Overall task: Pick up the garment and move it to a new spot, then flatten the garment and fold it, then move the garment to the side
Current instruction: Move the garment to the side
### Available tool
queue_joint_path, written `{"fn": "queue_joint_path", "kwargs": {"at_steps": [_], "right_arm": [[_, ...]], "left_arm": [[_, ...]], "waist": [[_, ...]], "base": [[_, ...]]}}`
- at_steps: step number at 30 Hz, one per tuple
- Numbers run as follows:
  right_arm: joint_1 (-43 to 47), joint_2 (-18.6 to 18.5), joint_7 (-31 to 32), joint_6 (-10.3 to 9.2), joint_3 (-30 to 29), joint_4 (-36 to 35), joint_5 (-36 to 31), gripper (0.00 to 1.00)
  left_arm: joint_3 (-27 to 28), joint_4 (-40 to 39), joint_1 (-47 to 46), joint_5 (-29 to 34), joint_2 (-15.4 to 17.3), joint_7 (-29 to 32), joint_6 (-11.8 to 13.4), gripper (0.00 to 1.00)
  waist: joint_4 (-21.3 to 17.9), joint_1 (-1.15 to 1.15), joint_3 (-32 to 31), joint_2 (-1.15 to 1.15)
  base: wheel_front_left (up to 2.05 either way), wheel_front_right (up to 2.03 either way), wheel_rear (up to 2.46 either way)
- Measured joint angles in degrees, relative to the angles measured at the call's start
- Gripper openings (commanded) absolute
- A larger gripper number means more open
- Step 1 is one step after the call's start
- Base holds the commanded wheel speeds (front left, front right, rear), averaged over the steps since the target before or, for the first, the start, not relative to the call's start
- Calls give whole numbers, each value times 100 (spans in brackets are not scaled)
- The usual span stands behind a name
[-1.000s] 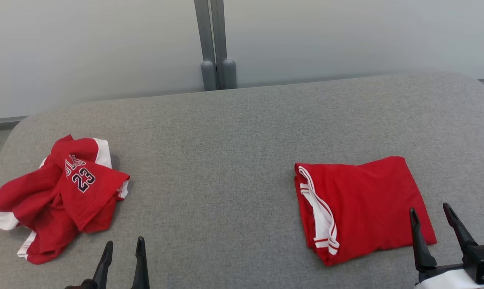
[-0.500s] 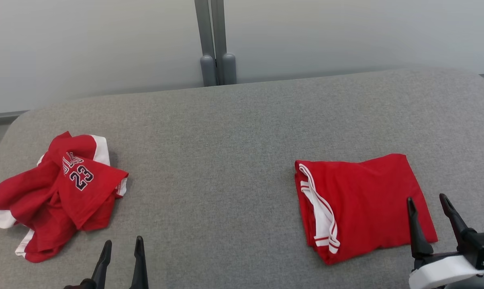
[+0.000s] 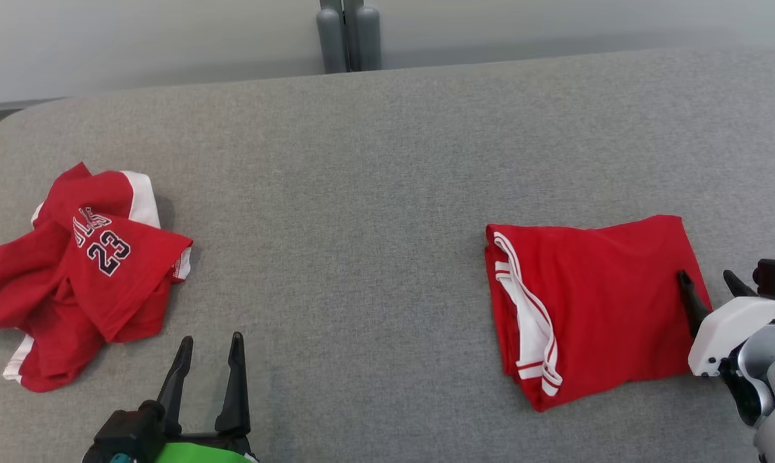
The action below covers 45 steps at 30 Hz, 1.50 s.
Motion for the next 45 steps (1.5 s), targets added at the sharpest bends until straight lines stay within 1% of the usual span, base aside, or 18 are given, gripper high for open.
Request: {"fn": "queue_joint_path", "kwargs": {"at_steps": [3,5,7,8,9,13,15,18,20,24,27,32,33,34,35,40,42,45], "right_arm": [[-129,1,151,-2,113,260,294,100],[-163,26,243,-2,244,283,547,100],[-181,-48,412,-4,389,231,870,100],[-185,-92,495,-4,449,176,1013,54],[-193,-166,552,-4,511,69,1180,0],[-380,-443,504,4,599,-334,1630,0],[-559,-703,386,5,482,-366,1645,0],[-1033,-1200,225,3,118,-226,1454,0],[-1499,-1388,131,2,-221,18,1363,0],[-2168,-1711,-69,3,-810,798,821,0],[-2488,-1873,-113,3,-1057,1379,368,0],[-2802,-2058,-319,3,-1468,2121,-82,0],[-2846,-2115,-432,3,-1543,2252,-214,27],[-2882,-2157,-537,3,-1608,2356,-363,96],[-2926,-2178,-600,3,-1660,2436,-461,100],[-3122,-2008,-1084,3,-1601,2358,-965,100],[-3120,-1863,-1246,2,-1586,2067,-998,100],[-2833,-1456,-1334,3,-1441,1321,-992,100]], "left_arm": [[31,13,-33,-21,0,0,-12,100],[49,15,-35,-23,0,0,-13,100],[88,-1,-35,-24,0,0,-12,100],[105,-18,-36,-25,0,0,-11,100],[130,-41,-41,-24,0,0,-11,100],[159,-120,-275,64,0,0,-35,100],[193,-153,-427,118,0,-1,-45,100],[265,-258,-659,285,0,-2,-78,100],[288,-333,-861,383,0,-9,-91,100],[175,-416,-1020,477,0,-8,-114,100],[47,-486,-1083,486,0,-8,-121,100],[-45,-583,-1040,486,0,-8,-123,100],[-41,-586,-1015,486,0,-8,-123,100],[-34,-582,-982,487,0,-8,-123,100],[-25,-581,-961,495,0,-8,-123,100],[-8,-538,-958,469,0,-8,-123,100],[-8,-510,-952,426,0,-8,-124,100],[54,-436,-904,313,0,-8,-132,100]], "waist": [[123,0,144,0],[194,0,216,0],[240,0,297,0],[248,0,331,0],[251,0,377,0],[227,0,613,0],[203,0,771,0],[160,0,1057,0],[128,0,1289,0],[83,1,1703,0],[80,1,1945,0],[138,1,2134,0],[154,1,2132,0],[165,1,2116,0],[164,1,2103,0],[82,1,1986,0],[52,1,1897,0],[0,1,1714,0]], "base": [[0,0,0],[0,0,0],[0,0,0],[0,0,0],[0,0,0],[0,0,0],[0,0,0],[0,0,0],[0,0,0],[0,0,0],[0,0,0],[0,0,0],[0,0,0],[0,0,0],[0,0,0],[0,0,0],[0,0,0],[0,0,0]]}}
